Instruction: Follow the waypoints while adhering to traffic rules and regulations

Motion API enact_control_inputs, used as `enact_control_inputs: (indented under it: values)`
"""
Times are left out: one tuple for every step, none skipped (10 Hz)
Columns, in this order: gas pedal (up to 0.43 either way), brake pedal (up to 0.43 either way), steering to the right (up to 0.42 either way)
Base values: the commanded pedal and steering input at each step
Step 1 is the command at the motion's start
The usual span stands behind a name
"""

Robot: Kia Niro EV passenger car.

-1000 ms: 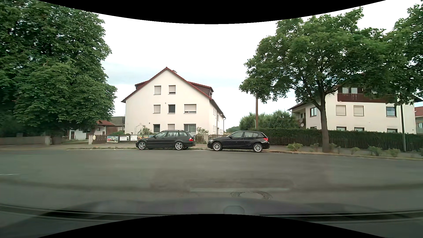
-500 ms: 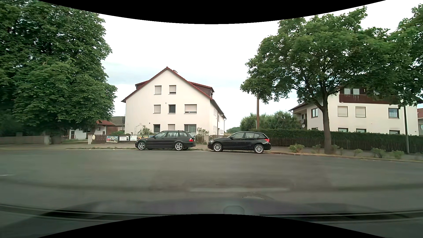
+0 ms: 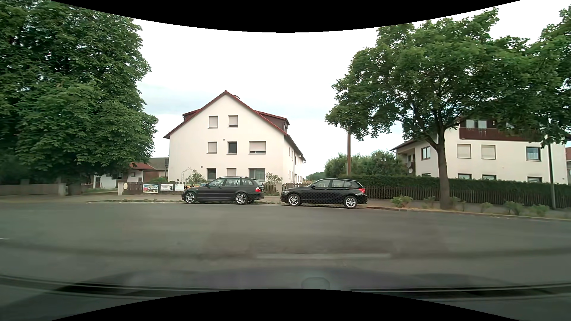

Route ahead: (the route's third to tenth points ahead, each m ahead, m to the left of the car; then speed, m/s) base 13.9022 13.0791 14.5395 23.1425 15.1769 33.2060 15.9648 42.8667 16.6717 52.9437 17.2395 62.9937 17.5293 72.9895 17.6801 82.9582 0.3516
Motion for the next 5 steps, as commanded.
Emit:
enact_control_inputs:
  values:
    - [0.0,0.0,-0.031]
    - [0.0,0.0,-0.031]
    - [0.0,0.0,-0.027]
    - [0.0,0.018,-0.018]
    - [0.0,0.024,-0.008]
